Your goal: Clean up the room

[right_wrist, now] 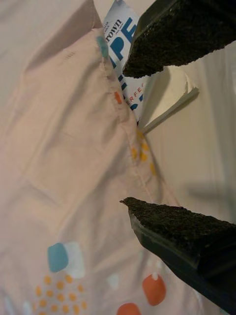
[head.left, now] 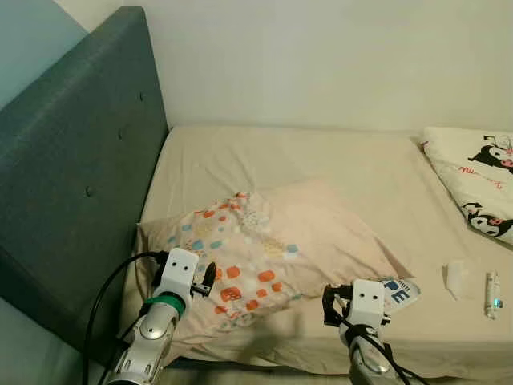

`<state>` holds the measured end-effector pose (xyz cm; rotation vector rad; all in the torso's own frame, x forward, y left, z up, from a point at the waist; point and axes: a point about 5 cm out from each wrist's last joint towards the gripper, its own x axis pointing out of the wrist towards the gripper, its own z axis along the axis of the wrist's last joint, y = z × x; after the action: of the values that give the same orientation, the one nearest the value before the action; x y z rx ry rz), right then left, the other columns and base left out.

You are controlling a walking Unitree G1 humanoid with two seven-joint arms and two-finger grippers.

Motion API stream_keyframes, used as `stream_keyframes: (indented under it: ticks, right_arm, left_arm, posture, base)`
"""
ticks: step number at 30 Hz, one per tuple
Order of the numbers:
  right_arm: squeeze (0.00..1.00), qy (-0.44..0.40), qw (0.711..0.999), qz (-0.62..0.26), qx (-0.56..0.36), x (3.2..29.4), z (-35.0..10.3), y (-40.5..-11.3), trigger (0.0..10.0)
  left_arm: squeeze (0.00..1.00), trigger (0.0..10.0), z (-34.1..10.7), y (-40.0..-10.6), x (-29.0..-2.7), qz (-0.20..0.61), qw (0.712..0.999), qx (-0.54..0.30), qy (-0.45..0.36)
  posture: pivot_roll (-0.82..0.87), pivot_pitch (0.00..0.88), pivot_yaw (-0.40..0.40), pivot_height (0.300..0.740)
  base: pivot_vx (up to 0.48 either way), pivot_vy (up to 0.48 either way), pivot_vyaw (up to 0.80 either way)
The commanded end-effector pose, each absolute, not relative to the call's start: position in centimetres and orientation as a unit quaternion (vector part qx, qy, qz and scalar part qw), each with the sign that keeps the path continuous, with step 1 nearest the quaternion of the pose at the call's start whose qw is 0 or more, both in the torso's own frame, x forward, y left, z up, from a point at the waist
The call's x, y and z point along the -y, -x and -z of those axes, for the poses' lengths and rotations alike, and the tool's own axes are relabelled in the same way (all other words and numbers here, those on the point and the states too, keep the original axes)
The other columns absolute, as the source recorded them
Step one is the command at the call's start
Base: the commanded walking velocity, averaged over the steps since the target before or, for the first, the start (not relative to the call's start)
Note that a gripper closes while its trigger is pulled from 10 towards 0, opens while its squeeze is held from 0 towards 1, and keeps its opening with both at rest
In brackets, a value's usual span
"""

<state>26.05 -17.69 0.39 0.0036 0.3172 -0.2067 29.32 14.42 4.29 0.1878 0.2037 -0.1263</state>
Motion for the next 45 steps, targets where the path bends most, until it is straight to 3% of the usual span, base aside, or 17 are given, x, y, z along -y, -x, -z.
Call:
stream_keyframes:
  ticks: [1,10,20,33,45]
  right_arm:
    - [0.00,-0.001,0.978,0.106,-0.178,17.7,0.4,-25.5,10.0]
    - [0.00,-0.006,0.978,0.097,-0.185,17.7,0.6,-25.7,10.0]
    - [0.00,-0.029,0.972,0.102,-0.212,17.6,1.0,-26.1,10.0]
    - [0.00,-0.031,0.970,0.083,-0.225,16.5,1.3,-26.3,10.0]
    - [0.00,-0.068,0.965,0.113,-0.226,16.6,1.8,-26.0,10.0]
  left_arm:
    - [0.00,10.0,-4.0,-29.0,-14.6,0.061,0.987,-0.112,-0.094]
    - [0.00,10.0,-4.1,-28.9,-14.3,0.060,0.988,-0.113,-0.087]
    - [0.00,10.0,-4.5,-29.4,-14.9,0.048,0.988,-0.113,-0.091]
    - [0.00,10.0,-4.6,-28.9,-16.0,0.035,0.987,-0.109,-0.110]
    - [0.00,10.0,-4.9,-29.3,-16.3,0.053,0.984,-0.114,-0.123]
  posture:
    - [0.05,0.010,0.017,0.740]
    - [0.05,0.000,0.012,0.740]
    - [0.07,0.002,-0.004,0.740]
    - [0.11,0.000,-0.031,0.740]
    - [0.11,0.000,0.045,0.740]
  base:
    - [0.000,0.000,0.00]
    - [0.000,0.000,0.00]
    - [0.000,0.000,-0.80]
    - [0.000,0.000,0.00]
    - [0.000,0.000,-0.47]
